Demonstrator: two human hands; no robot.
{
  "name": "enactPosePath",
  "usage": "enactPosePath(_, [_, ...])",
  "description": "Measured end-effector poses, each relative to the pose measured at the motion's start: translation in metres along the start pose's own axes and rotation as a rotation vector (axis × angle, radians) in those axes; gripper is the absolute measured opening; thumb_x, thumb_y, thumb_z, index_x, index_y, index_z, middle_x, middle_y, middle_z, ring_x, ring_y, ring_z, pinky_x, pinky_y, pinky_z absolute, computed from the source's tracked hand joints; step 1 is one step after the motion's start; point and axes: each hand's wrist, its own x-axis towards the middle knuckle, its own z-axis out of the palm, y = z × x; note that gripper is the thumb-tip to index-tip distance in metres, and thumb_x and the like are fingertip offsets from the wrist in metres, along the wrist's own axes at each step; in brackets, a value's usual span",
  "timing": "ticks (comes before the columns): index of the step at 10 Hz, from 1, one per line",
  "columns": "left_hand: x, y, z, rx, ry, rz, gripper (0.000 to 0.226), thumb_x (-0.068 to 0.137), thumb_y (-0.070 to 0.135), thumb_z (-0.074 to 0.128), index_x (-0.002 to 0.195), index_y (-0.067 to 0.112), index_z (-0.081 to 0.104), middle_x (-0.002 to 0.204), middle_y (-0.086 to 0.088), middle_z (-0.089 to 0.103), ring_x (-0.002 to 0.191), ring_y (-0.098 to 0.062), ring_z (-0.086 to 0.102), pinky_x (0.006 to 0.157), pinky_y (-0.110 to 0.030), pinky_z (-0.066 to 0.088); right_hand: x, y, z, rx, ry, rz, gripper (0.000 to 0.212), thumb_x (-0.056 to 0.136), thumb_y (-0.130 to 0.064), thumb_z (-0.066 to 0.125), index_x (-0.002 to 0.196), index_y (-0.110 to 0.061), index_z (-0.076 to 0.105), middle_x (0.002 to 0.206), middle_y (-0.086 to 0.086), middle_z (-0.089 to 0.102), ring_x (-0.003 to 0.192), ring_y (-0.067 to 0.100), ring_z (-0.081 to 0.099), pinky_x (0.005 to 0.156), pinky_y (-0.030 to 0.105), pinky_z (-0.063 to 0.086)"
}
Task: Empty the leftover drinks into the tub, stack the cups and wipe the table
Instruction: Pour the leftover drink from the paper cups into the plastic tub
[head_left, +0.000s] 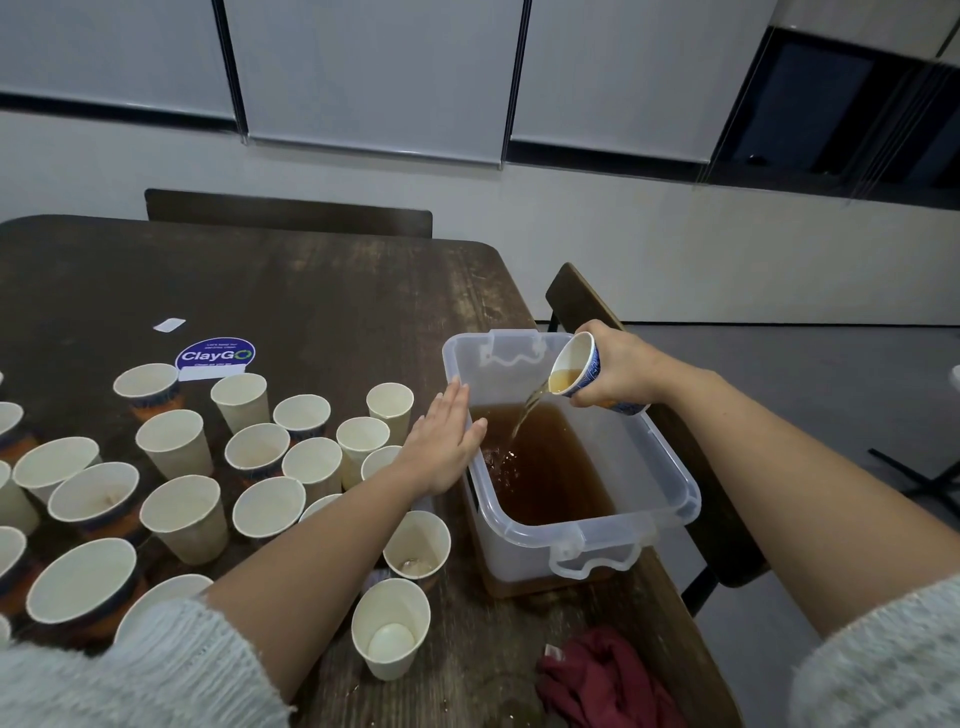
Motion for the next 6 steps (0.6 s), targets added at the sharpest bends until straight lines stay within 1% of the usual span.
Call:
enactPosePath(1, [-0.0003, -0.0003, 0.0000, -0.001, -0.006, -0.002, 0.061, 0.104, 0.042, 0.022, 0.154, 0.017, -0.001, 0.162, 0.000, -0.009, 0.149, -0.017, -0.005, 0.121, -0.044, 0.008, 0.0003, -0.0014, -0.0008, -0.008, -0.001, -0.004, 0.072, 0.072, -0.021, 0.084, 0.129, -0.015, 0.040, 0.104, -0.002, 0.051, 0.085, 0.009, 0.051, 0.061, 0.014, 0.039])
enactPosePath(3, [0.0000, -0.0002, -0.0003, -0.003, -0.003, -0.001, 0.061, 0.104, 0.042, 0.023, 0.154, 0.017, -0.001, 0.162, 0.000, -0.008, 0.149, -0.017, -0.005, 0.121, -0.044, 0.008, 0.0005, -0.0040, -0.0019, -0.029, -0.002, -0.026, 0.073, 0.072, -0.020, 0.084, 0.129, -0.015, 0.040, 0.105, -0.002, 0.050, 0.089, 0.011, 0.050, 0.061, 0.014, 0.038])
enactPosePath(5, [-0.0006, 0.0005, -0.0007, -0.006, 0.000, 0.001, 0.060, 0.104, 0.042, 0.023, 0.154, 0.017, 0.000, 0.162, 0.000, -0.008, 0.149, -0.017, -0.005, 0.121, -0.044, 0.008, 0.0017, -0.0049, -0.0020, -0.053, -0.004, -0.035, 0.071, 0.071, -0.020, 0.085, 0.127, -0.016, 0.041, 0.105, 0.000, 0.051, 0.085, 0.011, 0.050, 0.060, 0.015, 0.038])
enactPosePath(6, [-0.0008, 0.0005, -0.0007, -0.006, 0.002, 0.002, 0.060, 0.104, 0.041, 0.023, 0.154, 0.017, 0.000, 0.162, 0.000, -0.008, 0.149, -0.017, -0.005, 0.121, -0.044, 0.007, 0.0018, -0.0055, -0.0013, -0.063, -0.008, -0.044, 0.070, 0.071, -0.020, 0.085, 0.125, -0.017, 0.041, 0.103, -0.002, 0.050, 0.084, 0.009, 0.050, 0.059, 0.014, 0.037])
